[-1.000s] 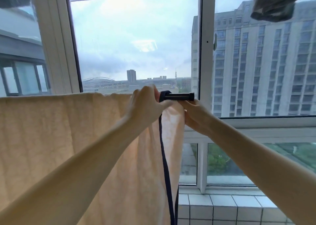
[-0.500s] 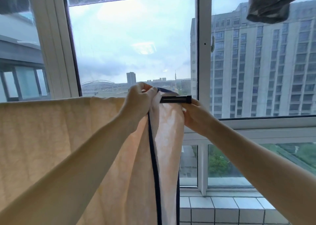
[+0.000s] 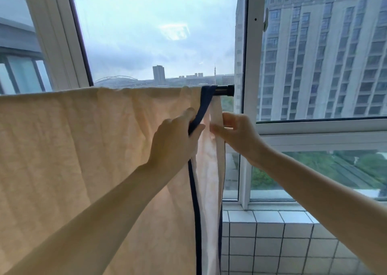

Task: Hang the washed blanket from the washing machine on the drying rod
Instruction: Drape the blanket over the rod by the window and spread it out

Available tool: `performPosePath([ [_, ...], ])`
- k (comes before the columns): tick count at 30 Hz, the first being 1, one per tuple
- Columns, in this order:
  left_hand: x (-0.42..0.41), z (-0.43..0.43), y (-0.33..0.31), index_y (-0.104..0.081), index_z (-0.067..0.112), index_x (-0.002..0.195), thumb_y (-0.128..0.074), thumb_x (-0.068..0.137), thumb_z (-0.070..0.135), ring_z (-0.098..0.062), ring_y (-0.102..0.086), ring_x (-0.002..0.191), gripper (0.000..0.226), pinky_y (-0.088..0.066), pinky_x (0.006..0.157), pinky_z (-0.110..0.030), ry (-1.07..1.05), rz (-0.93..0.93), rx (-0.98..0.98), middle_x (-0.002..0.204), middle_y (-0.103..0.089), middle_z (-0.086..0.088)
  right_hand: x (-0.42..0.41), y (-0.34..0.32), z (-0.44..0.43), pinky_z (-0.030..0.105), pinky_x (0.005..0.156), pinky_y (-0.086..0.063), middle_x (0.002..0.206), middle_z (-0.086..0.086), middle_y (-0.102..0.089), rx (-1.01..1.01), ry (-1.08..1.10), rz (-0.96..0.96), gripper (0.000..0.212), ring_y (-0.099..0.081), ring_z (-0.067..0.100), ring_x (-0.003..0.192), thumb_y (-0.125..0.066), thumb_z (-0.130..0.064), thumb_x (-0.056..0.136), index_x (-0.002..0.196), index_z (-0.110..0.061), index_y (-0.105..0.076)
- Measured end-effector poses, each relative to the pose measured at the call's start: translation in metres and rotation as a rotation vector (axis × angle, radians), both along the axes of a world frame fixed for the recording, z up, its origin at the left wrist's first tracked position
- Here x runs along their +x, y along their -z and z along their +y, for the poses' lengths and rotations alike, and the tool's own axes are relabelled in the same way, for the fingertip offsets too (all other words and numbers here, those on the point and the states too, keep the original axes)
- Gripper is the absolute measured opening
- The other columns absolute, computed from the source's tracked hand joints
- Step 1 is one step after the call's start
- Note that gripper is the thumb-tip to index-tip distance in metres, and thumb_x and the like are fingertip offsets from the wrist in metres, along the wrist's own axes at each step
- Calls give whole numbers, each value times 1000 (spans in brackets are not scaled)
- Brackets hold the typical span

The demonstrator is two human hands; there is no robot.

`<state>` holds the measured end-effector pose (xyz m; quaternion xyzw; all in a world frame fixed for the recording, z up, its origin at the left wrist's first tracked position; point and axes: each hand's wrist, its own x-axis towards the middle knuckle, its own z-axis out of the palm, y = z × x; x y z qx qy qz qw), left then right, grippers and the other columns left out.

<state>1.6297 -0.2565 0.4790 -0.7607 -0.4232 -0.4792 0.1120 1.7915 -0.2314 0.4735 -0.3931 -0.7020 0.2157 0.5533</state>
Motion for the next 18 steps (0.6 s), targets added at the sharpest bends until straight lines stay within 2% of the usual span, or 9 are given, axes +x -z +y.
performPosePath([
  [4, 1, -2, 15, -48, 26, 87, -59, 92, 34, -8, -59, 60, 15, -48, 62, -15, -16, -8, -26, 75, -60, 8, 2, 17, 3, 32, 71, -59, 79, -4, -70, 43, 122, -131, 4, -70, 11, 72, -64, -16, 89, 88, -16, -68],
  [8, 2, -6, 29, -48, 25, 86, -60, 91, 34, -9, -60, 59, 16, -46, 60, -16, -9, -41, -69, 73, -59, 10, 3, 22, 0, 21, 68, -58, 82, -8, -67, 94, 191, -172, 7, -69, 10, 77, -63, -14, 91, 96, -17, -66],
  [11, -3, -7, 50, -61, 19, 92, -61, 91, 37, -10, -61, 62, 18, -49, 60, -18, -61, -43, -98, 81, -67, 6, -1, 27, -5, 24, 69, -59, 86, -1, -69, 100, 206, -190, 10, -69, 10, 76, -62, -13, 91, 99, -12, -67],
  [15, -9, -16, 93, -68, 15, 91, -59, 91, 38, -2, -47, 48, 25, -31, 53, -8, -103, -39, -164, 73, -63, 10, -5, 55, -11, 31, 75, -59, 88, 0, -73, 60, 225, -237, 11, -70, 12, 76, -66, -15, 89, 96, -10, -73],
  [18, -12, -22, 120, -68, 15, 83, -58, 92, 37, 1, -41, 43, 26, -27, 51, -8, -86, -52, -194, 60, -54, 13, -8, 75, -19, 26, 77, -57, 97, -5, -70, 9, 235, -260, 21, -68, 10, 84, -67, -17, 88, 109, -12, -68],
])
